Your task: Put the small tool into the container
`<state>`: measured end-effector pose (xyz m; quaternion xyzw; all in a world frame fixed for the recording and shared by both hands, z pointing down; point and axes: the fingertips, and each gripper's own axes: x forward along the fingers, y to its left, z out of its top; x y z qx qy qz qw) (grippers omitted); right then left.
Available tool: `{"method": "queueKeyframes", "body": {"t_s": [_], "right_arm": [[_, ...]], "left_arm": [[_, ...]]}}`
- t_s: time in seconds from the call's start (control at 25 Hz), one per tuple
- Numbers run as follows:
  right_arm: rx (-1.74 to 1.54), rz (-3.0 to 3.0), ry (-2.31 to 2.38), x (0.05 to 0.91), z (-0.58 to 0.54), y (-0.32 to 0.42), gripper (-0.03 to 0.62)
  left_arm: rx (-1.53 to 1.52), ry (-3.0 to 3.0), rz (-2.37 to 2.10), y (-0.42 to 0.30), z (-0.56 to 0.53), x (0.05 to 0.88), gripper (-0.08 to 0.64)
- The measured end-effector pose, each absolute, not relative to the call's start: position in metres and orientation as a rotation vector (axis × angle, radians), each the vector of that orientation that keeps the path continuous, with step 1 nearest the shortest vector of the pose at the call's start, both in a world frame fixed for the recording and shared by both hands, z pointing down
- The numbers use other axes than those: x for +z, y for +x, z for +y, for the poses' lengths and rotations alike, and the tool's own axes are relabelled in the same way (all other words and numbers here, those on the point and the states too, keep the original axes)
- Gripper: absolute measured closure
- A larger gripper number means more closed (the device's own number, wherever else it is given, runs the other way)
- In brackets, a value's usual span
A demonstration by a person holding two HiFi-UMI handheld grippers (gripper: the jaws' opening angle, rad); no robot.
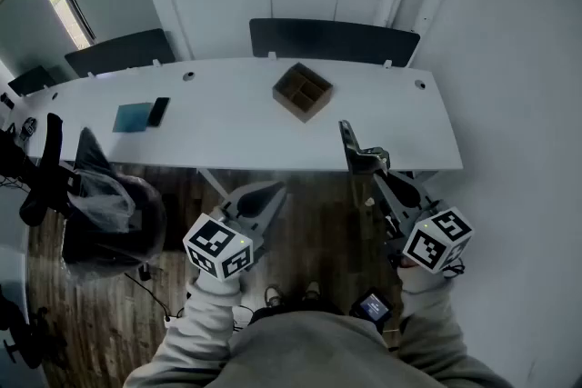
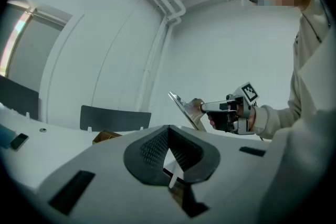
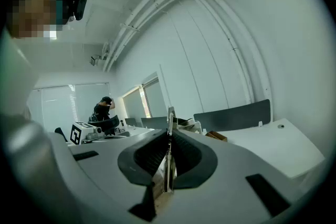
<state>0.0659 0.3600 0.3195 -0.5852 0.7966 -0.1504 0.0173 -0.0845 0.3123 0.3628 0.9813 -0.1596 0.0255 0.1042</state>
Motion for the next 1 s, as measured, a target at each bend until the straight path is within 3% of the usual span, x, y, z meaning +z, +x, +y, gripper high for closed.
{"method": "queueKeyframes", "body": {"t_s": [1.0], "right_arm": [[-0.583,2.496,-1.649,0.329,0.362,0.065,0.551]], "left_arm": [[0.093,2.876,-0.49,-0.073,0.319,0.368,0.559]]}}
